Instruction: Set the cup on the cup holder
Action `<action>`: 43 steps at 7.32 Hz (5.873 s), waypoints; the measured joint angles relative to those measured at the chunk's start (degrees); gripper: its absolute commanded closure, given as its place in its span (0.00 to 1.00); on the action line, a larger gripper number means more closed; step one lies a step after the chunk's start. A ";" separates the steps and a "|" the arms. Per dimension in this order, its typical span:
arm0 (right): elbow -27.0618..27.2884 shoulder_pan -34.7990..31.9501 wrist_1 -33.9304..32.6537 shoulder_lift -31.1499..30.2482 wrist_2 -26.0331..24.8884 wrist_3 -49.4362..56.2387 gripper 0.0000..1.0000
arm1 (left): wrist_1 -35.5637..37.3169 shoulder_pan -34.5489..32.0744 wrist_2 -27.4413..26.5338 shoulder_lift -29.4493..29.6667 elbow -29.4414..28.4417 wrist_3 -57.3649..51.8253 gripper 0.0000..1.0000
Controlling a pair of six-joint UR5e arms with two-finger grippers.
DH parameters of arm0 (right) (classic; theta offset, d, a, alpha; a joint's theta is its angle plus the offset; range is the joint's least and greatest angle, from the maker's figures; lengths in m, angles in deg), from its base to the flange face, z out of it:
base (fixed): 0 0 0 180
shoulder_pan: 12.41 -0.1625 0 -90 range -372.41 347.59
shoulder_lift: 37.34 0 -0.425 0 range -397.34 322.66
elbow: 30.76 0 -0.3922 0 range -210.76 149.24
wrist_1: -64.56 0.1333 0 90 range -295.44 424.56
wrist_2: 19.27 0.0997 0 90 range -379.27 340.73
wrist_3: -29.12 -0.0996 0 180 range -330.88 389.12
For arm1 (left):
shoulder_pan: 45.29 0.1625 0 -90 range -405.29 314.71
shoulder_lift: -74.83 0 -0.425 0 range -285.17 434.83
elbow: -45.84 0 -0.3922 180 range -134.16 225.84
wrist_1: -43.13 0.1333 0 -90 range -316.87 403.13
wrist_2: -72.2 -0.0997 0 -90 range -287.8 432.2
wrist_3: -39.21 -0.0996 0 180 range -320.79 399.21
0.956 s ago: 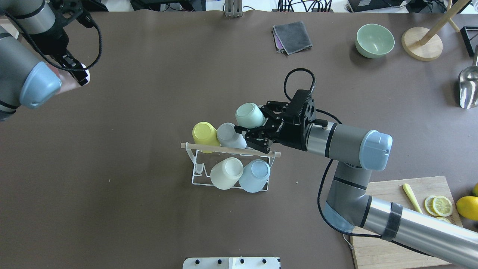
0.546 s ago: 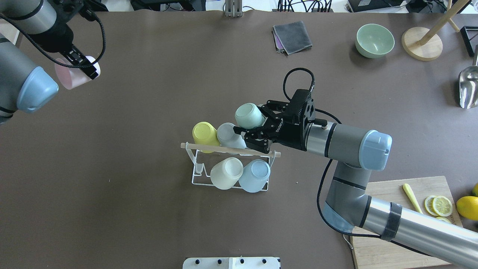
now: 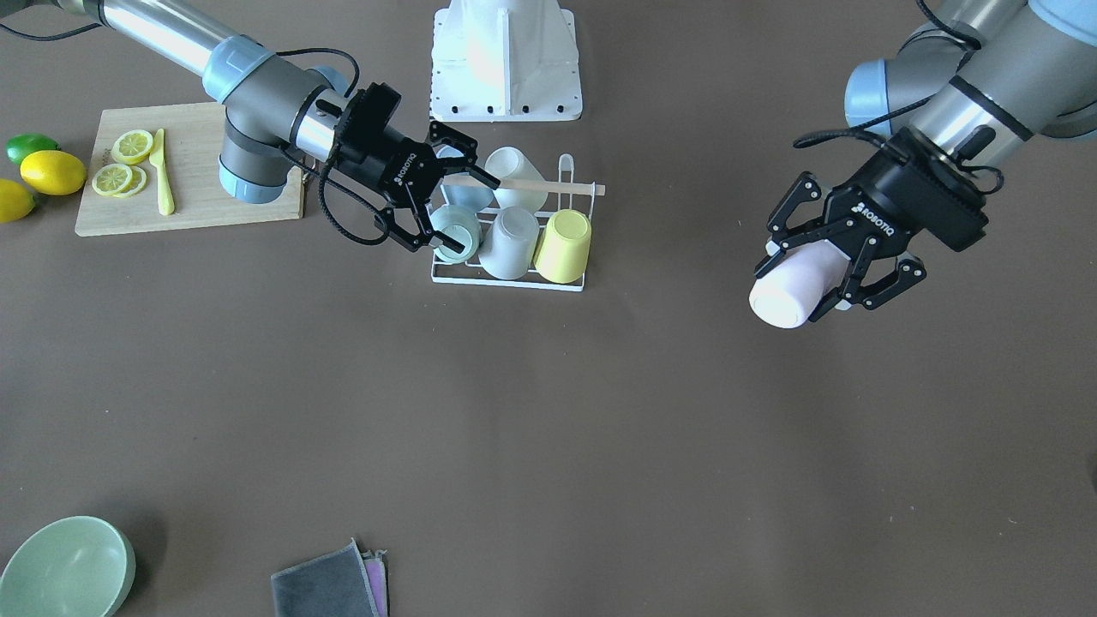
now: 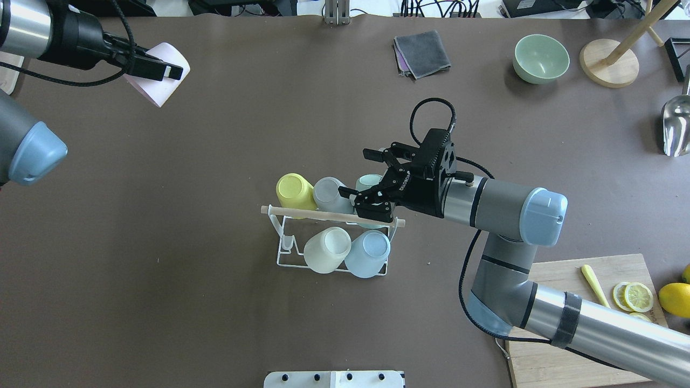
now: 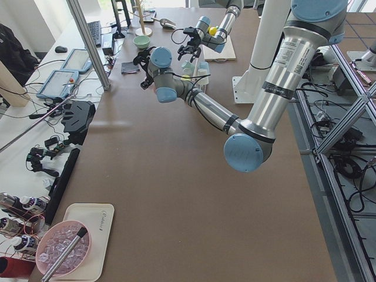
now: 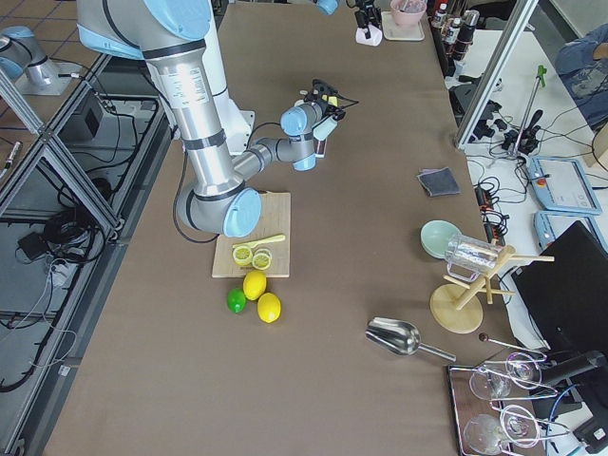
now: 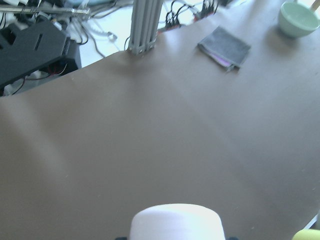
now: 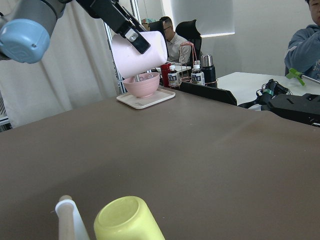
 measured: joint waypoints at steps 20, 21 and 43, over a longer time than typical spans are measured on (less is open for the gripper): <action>21.07 -45.00 -89.23 -14.60 41.63 4.19 0.00 | -48.90 54.92 -76.56 -4.52 -0.34 -31.44 1.00; 19.77 -48.88 -91.64 -17.93 43.01 8.22 0.00 | -48.47 54.84 -76.54 -4.43 -0.62 -31.45 1.00; 10.27 -59.87 -94.31 -32.13 40.69 34.89 0.00 | -45.38 53.15 -74.30 -7.04 5.06 -31.23 0.02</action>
